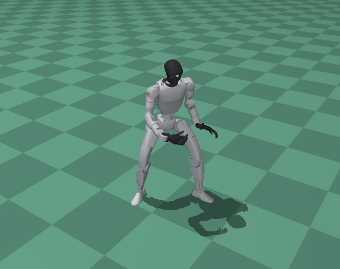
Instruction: Kungfu
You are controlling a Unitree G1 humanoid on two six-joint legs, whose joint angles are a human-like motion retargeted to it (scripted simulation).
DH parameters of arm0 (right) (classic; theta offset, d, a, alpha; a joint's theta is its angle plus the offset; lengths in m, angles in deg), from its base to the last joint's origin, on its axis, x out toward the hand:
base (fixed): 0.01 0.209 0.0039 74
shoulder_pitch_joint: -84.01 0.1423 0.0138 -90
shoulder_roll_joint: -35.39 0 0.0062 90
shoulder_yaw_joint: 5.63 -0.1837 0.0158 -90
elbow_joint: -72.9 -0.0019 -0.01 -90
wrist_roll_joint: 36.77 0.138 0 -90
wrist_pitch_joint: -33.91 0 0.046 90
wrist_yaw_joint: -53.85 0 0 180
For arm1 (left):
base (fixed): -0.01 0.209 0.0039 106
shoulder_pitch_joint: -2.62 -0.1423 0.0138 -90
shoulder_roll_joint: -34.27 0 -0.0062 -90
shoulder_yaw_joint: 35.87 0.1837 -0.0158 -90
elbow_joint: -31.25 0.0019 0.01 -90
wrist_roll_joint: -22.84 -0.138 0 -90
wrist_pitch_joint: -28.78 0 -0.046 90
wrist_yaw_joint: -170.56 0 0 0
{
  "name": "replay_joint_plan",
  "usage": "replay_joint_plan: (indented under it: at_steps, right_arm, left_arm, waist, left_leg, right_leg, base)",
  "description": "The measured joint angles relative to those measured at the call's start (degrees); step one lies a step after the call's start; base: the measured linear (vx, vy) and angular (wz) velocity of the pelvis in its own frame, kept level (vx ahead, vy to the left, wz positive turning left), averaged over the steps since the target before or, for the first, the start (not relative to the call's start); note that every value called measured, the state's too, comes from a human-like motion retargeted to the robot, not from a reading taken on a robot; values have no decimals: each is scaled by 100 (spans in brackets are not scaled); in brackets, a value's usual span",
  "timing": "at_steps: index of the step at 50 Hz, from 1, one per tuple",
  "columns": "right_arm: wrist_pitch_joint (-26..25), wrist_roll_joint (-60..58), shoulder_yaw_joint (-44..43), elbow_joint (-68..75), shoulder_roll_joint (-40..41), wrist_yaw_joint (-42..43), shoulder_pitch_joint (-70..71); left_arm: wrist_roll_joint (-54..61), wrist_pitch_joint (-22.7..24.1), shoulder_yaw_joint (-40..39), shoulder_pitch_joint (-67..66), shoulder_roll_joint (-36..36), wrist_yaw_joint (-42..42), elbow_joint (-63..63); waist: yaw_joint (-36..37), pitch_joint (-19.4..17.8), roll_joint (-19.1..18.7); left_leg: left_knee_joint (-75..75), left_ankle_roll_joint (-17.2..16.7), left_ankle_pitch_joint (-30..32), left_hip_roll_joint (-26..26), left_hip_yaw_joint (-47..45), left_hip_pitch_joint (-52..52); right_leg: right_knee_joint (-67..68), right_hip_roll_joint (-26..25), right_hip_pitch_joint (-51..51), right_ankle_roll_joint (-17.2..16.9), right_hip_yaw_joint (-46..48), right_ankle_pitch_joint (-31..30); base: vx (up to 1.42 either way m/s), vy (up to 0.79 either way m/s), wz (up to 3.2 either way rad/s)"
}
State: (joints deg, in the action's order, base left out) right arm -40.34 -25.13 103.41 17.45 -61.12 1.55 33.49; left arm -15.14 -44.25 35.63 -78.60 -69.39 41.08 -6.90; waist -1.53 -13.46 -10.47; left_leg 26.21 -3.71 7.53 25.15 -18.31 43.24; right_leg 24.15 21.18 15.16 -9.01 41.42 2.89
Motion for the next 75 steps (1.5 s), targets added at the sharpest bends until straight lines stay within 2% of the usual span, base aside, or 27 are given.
replay_joint_plan:
  at_steps: [3, 5, 7, 8, 10, 12, 14, 18, 22, 25, 27, 28, 29, 33, 37, 45, 50, 54, 55, 57, 58, 60, 63, 65, 67, 70, 75]
  right_arm:
    - [365, 174, 127, -564, -87, 372, 94]
    - [627, 328, 179, -953, -177, 701, 133]
    - [879, 391, 202, -1407, -327, 1158, 107]
    - [1003, 347, 181, -1627, -372, 1408, 73]
    - [1261, 164, 31, -2038, -445, 1911, -45]
    - [1587, -120, -173, -2398, -474, 2580, -237]
    - [1964, -421, -374, -2737, -432, 3421, -525]
    - [2839, -1492, -920, -3413, -247, 5760, -1498]
    - [3347, -2613, -1280, -3811, 38, 8445, -2533]
    - [3233, -3640, -1266, -3804, 170, 9327, -3078]
    - [1951, -5366, -1324, -3881, 350, 11511, -3489]
    - [1682, -5799, -1401, -4051, 235, 12303, -3754]
    - [1666, -6055, -1361, -4075, 222, 12549, -3950]
    - [2314, -5997, -1062, -3973, 80, 12045, -4422]
    - [2302, -5888, -951, -4084, -123, 11987, -4544]
    - [2514, -5172, -87, -3914, -320, 11433, -3541]
    - [3504, -3183, 1171, -3649, -716, 10398, -1851]
    - [3708, -862, 1538, -4752, -1899, 8882, 265]
    - [3681, -296, 1563, -5153, -2254, 8531, 892]
    - [3613, 645, 1722, -5778, -2813, 8096, 2038]
    - [3616, 1044, 1846, -6005, -3015, 7950, 2593]
    - [3673, 1752, 1921, -6263, -3359, 7510, 3571]
    - [3577, 2354, 1881, -6205, -3329, 6529, 4549]
    - [3406, 2522, 1787, -6136, -3123, 5778, 4935]
    - [3294, 2501, 1633, -6019, -2866, 5334, 5000]
    - [3303, 2426, 1503, -5869, -2570, 5320, 4837]
    - [3612, 2314, 1492, -5650, -2392, 5791, 4586]
  left_arm:
    - [370, 595, -504, -302, 336, -998, -494]
    - [654, 1461, -814, -483, 722, -2040, -885]
    - [1531, 2132, -865, -565, 1314, -3162, -1242]
    - [2009, 2215, -825, -526, 1624, -3599, -1405]
    - [2771, 2055, -633, -287, 2204, -4258, -1674]
    - [3252, 1838, -408, 170, 2596, -4927, -1881]
    - [3624, 1610, -97, 684, 2780, -5663, -2027]
    - [4842, 717, 1482, 1574, 2664, -7335, -2378]
    - [5871, -131, 3032, 1722, 1638, -8795, -2557]
    - [6400, -423, 4028, 1451, 551, -9349, -2302]
    - [6213, -545, 4240, 1262, -327, -8730, -1559]
    - [6627, -476, 4172, 1215, -499, -8762, -1486]
    - [6877, -443, 4087, 1128, -655, -8775, -1372]
    - [7315, -559, 4256, 889, -692, -8733, -1077]
    - [7351, -616, 4398, 696, -581, -8723, -1235]
    - [7602, -816, 3747, 380, -297, -8235, -1824]
    - [7724, -626, 3060, 195, 425, -7210, -3058]
    - [7756, 437, 3084, 640, 869, -5215, -4790]
    - [7574, 801, 3141, 866, 958, -4548, -5320]
    - [6928, 1146, 3258, 1424, 1024, -3241, -6206]
    - [6532, 1218, 3293, 1713, 1020, -2575, -6560]
    - [5686, 1317, 3480, 2291, 993, -1205, -7198]
    - [4781, 1498, 3539, 2971, 1190, 585, -7903]
    - [4509, 1610, 3338, 3139, 1347, 1062, -8175]
    - [4429, 1683, 3284, 3122, 1462, 1111, -8259]
    - [4394, 1695, 3261, 3014, 1609, 1190, -8251]
    - [4522, 1566, 3185, 2846, 1567, 1194, -8196]
  waist:
    - [190, 298, 33]
    - [259, 524, 102]
    - [93, 727, 75]
    - [-50, 824, 65]
    - [-427, 928, -22]
    - [-756, 913, -102]
    - [-938, 897, -34]
    - [-1445, 788, 308]
    - [-2374, 471, 475]
    - [-2957, 173, 656]
    - [-3211, -75, 778]
    - [-3351, -169, 777]
    - [-3450, -222, 781]
    - [-3723, -236, 794]
    - [-3599, -85, 720]
    - [-1987, 755, 479]
    - [-449, 1561, 823]
    - [564, 1667, 1157]
    - [820, 1602, 1233]
    - [1451, 1514, 1550]
    - [1810, 1497, 1835]
    - [2702, 1443, 2392]
    - [3050, 1222, 2588]
    - [2934, 1119, 2495]
    - [2905, 1203, 2289]
    - [2726, 1349, 1993]
    - [2552, 1282, 1948]
  left_leg:
    - [233, -76, -596, -440, 379, -178]
    - [376, 81, -876, -806, 536, -319]
    - [377, 227, -1015, -1191, 907, -501]
    - [392, 333, -1069, -1404, 1116, -585]
    - [325, 525, -1102, -1816, 1632, -852]
    - [181, 639, -1059, -2160, 2179, -1238]
    - [52, 731, -1021, -2365, 2302, -1638]
    - [-409, 861, -893, -2932, 2533, -2675]
    - [-833, 1144, -841, -3431, 3268, -3883]
    - [-1187, 1425, -814, -3613, 3582, -4781]
    - [-1449, 1491, -773, -3544, 3533, -5260]
    - [-1525, 1503, -771, -3463, 3524, -5400]
    - [-1580, 1512, -768, -3416, 3516, -5505]
    - [-1603, 1570, -799, -3420, 3482, -5673]
    - [-1678, 1542, -798, -3432, 3589, -5593]
    - [-1641, 787, -796, -3305, 3187, -4444]
    - [-820, 241, -972, -3185, 3069, -2920]
    - [484, 49, -1338, -3348, 3523, -1480]
    - [818, 64, -1461, -3412, 3633, -1157]
    - [1328, -6, -1638, -3488, 3716, -610]
    - [1670, -4, -1730, -3585, 3556, -257]
    - [2323, 7, -1905, -3614, 3104, 491]
    - [2819, -46, -1985, -3651, 3152, 987]
    - [2996, -75, -1950, -3700, 3203, 1173]
    - [3248, -114, -1962, -3397, 3217, 1379]
    - [3477, -215, -1937, -3058, 3358, 1570]
    - [3351, -92, -1830, -3118, 3051, 1422]
  right_leg:
    - [-714, 42, -816, -51, 309, -810]
    - [-1013, 76, -1219, 114, 81, -1401]
    - [-964, -154, -1508, 863, -647, -1491]
    - [-698, -409, -1471, 1033, -1425, -1276]
    - [236, -1445, -1166, 824, -3393, -303]
    - [1245, -2223, -691, 507, -4022, 383]
    - [1725, -2562, -160, 547, -4160, 603]
    - [1002, -3002, 691, 659, -4301, 469]
    - [-371, -3051, 1559, 838, -4195, -252]
    - [-1367, -2903, 2022, 557, -3935, -702]
    - [-1853, -2829, 2199, 455, -3650, -849]
    - [-2018, -2877, 2340, 544, -3653, -791]
    - [-2126, -2917, 2451, 593, -3602, -723]
    - [-2102, -2949, 2656, 490, -3367, -680]
    - [-1738, -2880, 2327, 473, -3566, -957]
    - [-517, -2717, 1181, 282, -4297, -766]
    - [203, -1907, 23, 275, -4370, -241]
    - [21, -1339, -1343, 744, -3320, -318]
    - [-150, -1309, -1736, 902, -2988, -432]
    - [-707, -1256, -2462, 906, -2540, -928]
    - [-996, -1126, -2732, 756, -2380, -1393]
    - [-1502, -942, -3005, -337, -2364, -1695]
    - [-1586, -1255, -2991, -590, -2794, -62]
    - [-1494, -1208, -3010, -598, -2240, 683]
    - [-1349, -1396, -2894, -599, -2077, 1076]
    - [-1246, -1831, -2779, -599, -2350, 1425]
    - [-1139, -1376, -2847, -597, -2177, 1993]
  base:
    - [77, 54, 108]
    - [83, 58, 147]
    - [83, 54, 220]
    - [80, 43, 258]
    - [74, 35, 275]
    - [65, 30, 219]
    - [59, 25, 137]
    - [54, 10, 150]
    - [47, 7, 209]
    - [34, 8, 125]
    - [20, 11, 57]
    - [18, 7, 27]
    - [20, 1, 9]
    - [18, -3, -18]
    - [7, 2, -20]
    - [2, -3, -85]
    - [-14, -15, -44]
    - [-38, -44, 91]
    - [-46, -69, 105]
    - [-30, -78, 51]
    - [-17, -82, -29]
    - [-11, -72, -82]
    - [-24, -46, 7]
    - [-37, -20, 25]
    - [-30, -11, -57]
    - [-30, -7, -34]
    - [-19, 6, -26]
